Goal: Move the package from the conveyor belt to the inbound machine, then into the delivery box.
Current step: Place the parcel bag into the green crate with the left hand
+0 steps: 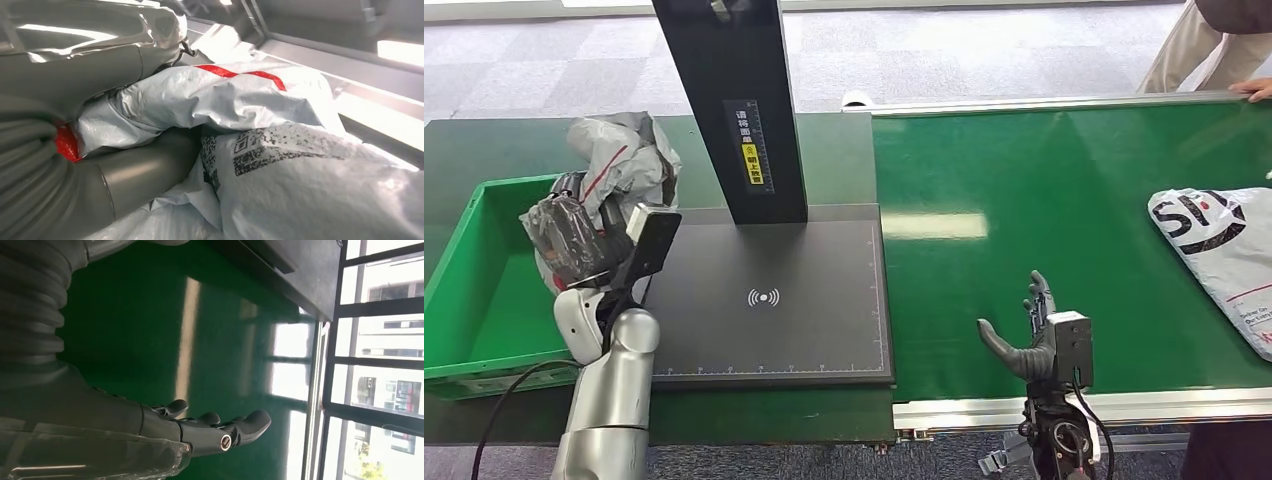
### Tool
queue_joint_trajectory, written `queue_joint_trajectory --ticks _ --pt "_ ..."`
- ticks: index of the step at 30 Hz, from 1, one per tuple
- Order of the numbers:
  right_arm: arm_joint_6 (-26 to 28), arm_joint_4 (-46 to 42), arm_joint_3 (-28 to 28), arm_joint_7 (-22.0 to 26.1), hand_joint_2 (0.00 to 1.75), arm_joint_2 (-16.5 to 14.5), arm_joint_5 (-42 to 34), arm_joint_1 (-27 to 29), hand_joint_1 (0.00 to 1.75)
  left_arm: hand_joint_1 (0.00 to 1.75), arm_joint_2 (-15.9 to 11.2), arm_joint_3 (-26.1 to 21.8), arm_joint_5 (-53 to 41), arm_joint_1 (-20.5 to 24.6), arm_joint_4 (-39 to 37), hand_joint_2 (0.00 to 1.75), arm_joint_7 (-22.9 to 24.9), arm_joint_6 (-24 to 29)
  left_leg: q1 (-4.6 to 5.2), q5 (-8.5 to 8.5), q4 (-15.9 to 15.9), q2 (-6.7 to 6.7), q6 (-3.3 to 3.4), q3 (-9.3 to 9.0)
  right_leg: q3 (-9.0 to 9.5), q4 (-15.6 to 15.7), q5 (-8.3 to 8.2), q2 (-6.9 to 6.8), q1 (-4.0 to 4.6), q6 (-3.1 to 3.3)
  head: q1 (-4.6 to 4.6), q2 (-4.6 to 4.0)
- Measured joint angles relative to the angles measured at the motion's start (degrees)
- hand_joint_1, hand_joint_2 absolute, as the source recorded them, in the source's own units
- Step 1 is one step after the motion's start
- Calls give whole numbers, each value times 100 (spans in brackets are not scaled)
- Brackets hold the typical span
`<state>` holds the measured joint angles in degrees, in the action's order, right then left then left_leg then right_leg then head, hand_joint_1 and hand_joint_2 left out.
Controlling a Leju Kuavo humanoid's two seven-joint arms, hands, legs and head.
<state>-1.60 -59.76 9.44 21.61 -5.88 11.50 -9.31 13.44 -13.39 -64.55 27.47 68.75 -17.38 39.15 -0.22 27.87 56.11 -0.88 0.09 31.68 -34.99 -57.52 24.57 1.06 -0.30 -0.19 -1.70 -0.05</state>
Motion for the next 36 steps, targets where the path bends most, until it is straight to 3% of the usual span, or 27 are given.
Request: queue_joint_trajectory --ticks 4,9,13,16,22,29,31,33,36 --pt "-78 -37 26 11 175 -5 -54 46 0 175 -42 -821 176 140 -112 175 -609 2 0 0 0 1 0 0 0 0 0 2 0 0 1 1" --pt "-96 -92 104 27 175 -24 -57 101 0 175 84 -2061 879 350 217 175 -2051 2 -1 -1 0 3 0 -1 0 0 -1 4 2 0 1 -1" --pt "-119 -102 118 44 175 -49 -19 98 0 175 168 -2379 1141 403 783 175 -2229 2 -1 -1 0 -4 0 -1 0 0 1 1 2 0 0 1" --pt "-135 -139 126 45 175 -75 5 98 0 173 189 -2513 739 535 815 175 -2209 1 0 -1 0 -6 0 -1 2 1 1 -3 1 1 0 1" --pt "-204 -238 137 38 175 -87 -4 98 0 171 46 -2528 -603 795 69 175 -1058 0 0 -4 1 2 1 -6 5 1 -5 3 1 5 -1 -1" --pt "-205 -268 149 32 175 -87 -5 98 0 171 -20 -2492 -650 855 -206 175 -990 0 -1 -4 1 2 0 -6 3 0 -5 3 2 5 0 0" --pt "-225 -278 151 8 175 -87 1 97 0 153 -136 -2348 -838 902 -506 175 -435 -58 -1 -4 1 2 0 -5 1 0 -5 2 2 5 1 -1" --pt "-272 -286 154 -35 175 -87 28 95 0 138 -355 -2030 -1100 980 -1002 175 520 -197 0 -4 1 2 0 -3 0 0 -4 2 2 4 1 1" --pt "-323 -287 154 -82 175 -90 93 88 0 141 -641 -1572 -1219 1090 -1598 175 1328 -300 -1 -7 1 1 -1 -3 3 0 -6 2 2 5 1 0"
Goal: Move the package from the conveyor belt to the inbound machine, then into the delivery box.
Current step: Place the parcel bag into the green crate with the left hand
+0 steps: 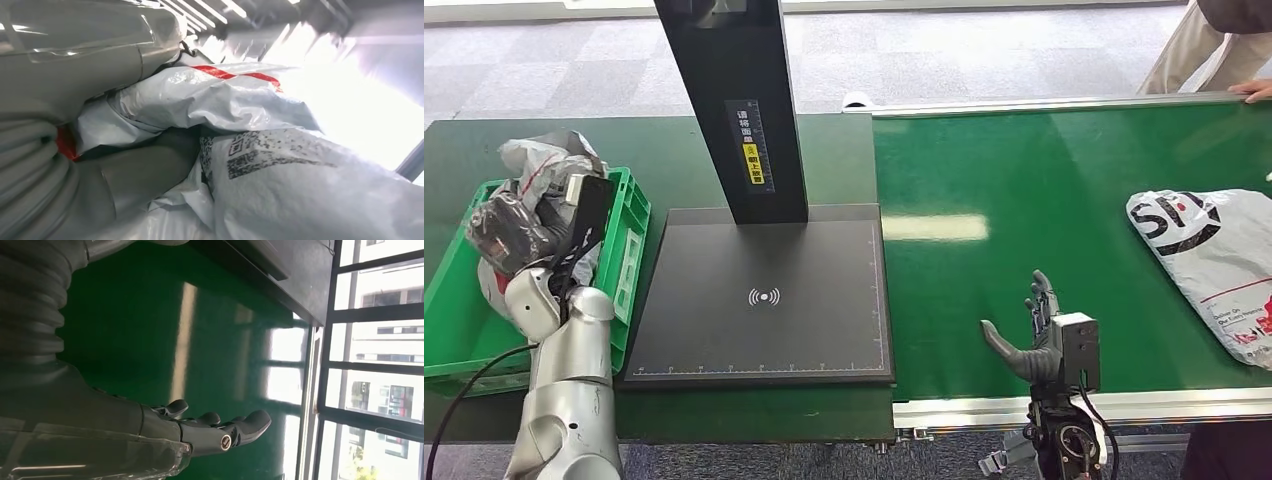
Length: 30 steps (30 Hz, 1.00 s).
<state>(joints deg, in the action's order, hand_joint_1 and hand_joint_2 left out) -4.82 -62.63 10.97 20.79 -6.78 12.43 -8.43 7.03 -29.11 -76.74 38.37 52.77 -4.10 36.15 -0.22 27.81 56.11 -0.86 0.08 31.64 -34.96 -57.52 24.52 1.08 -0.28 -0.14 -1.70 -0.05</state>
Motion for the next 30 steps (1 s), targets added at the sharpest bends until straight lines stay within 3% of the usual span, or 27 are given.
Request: queue_joint_trajectory --ticks 2,3,6,7,16,26,30 --pt "-14 -11 1 -20 175 -3 26 -2 0 140 -160 234 4 57 -326 175 249 58 0 -1 0 3 -1 -1 0 -1 -1 4 0 1 -1 1" --pt "-20 -20 2 -25 175 -4 39 -2 0 129 -233 325 16 78 -456 175 315 93 0 -1 0 6 -1 -1 -1 -1 -1 5 0 1 -1 0" --pt "-35 -44 4 -32 175 -5 69 -3 0 26 -411 508 49 117 -726 175 383 184 0 -1 0 8 -2 0 -2 -1 0 5 0 0 0 -1" --pt "-39 -51 4 -34 175 -7 76 -2 0 1 -451 544 56 118 -773 175 392 219 0 -1 0 7 -2 1 -2 -1 0 5 0 0 0 0" --pt "-57 -140 7 -41 175 -40 110 11 0 0 -509 523 -154 -61 -161 175 59 304 0 0 0 7 -2 2 -3 0 0 4 0 0 0 -1" --pt "-57 -172 7 -42 175 -52 110 13 0 0 -455 438 -188 -130 181 175 11 304 0 0 -1 8 -2 1 -3 -1 0 4 0 0 -1 -1" --pt "-57 -187 7 -42 175 -53 115 23 0 0 -346 314 -143 -171 463 0 -493 304 0 0 -1 7 -2 2 -3 -1 0 4 0 0 0 -1"
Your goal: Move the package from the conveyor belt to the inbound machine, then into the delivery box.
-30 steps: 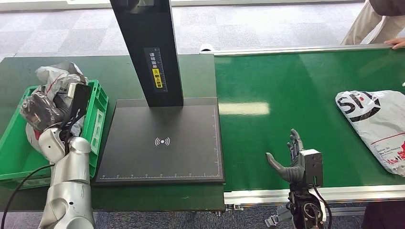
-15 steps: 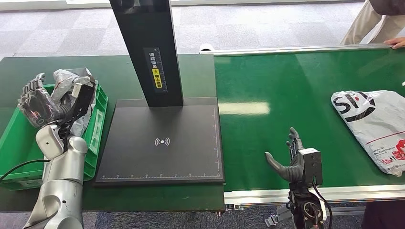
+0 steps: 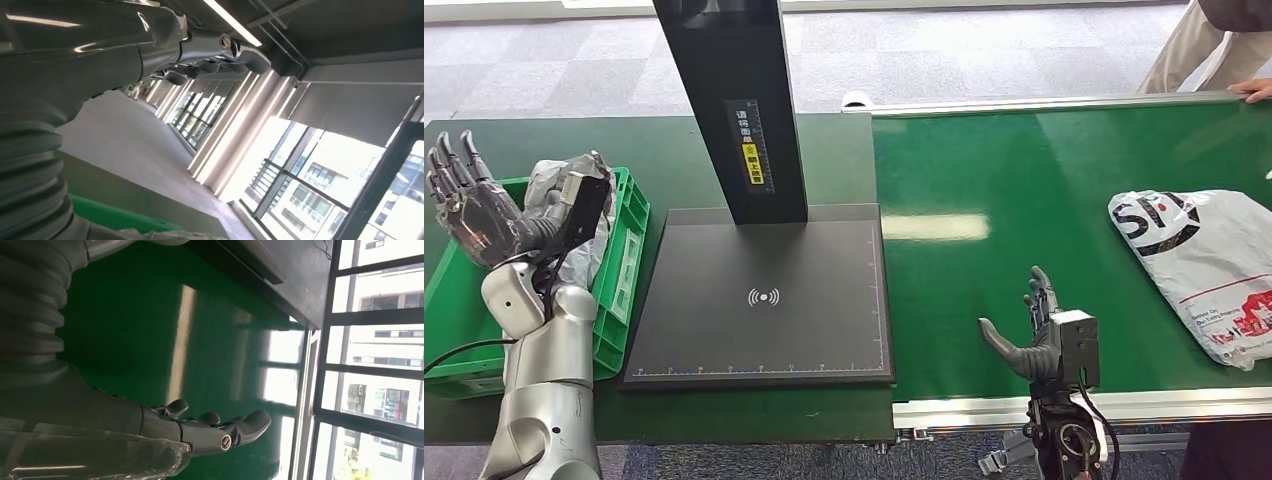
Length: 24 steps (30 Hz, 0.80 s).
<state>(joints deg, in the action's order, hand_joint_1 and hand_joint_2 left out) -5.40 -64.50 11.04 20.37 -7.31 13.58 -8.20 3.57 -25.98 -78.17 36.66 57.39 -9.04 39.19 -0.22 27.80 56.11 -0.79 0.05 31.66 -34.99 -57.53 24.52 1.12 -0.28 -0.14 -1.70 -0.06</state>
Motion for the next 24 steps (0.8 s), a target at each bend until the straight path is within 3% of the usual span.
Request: queue_joint_trajectory --ticks 3,7,9,11,15,20,24 --pt "-2 -22 0 0 175 -5 8 19 0 0 241 -273 238 -10 460 0 -929 0 0 0 0 1 0 1 0 0 0 0 0 0 0 0" --pt "-4 -28 -12 2 175 -14 13 24 0 0 693 -885 862 56 1168 0 -2621 0 1 1 0 0 1 0 0 0 0 0 -1 0 -1 0" --pt "-4 -27 -24 12 175 -21 14 23 0 0 898 -1091 1209 71 1533 0 -2986 0 0 2 0 0 1 0 0 0 0 1 -1 0 -1 0" --pt "-4 -27 -29 32 175 -28 11 18 0 0 1040 -1125 1580 42 1913 0 -3057 0 0 2 0 -3 1 0 1 0 0 0 0 0 -1 1" --pt "-14 -28 -27 98 175 -45 -96 14 0 0 1225 -687 2585 -202 2823 175 -3091 -2 -1 2 0 -8 0 -2 1 0 1 -2 1 0 -1 -1" --pt "-102 -28 -18 106 175 -61 -339 14 0 0 1352 18 2858 -456 3591 175 -3106 -2 0 2 0 -14 1 0 5 1 2 -8 -1 -2 0 2" --pt "-111 -28 -9 106 175 -65 -351 15 0 0 1390 223 2883 -522 3830 175 -3107 -4 1 2 0 -13 1 -2 5 1 1 -7 -2 -2 -1 0"
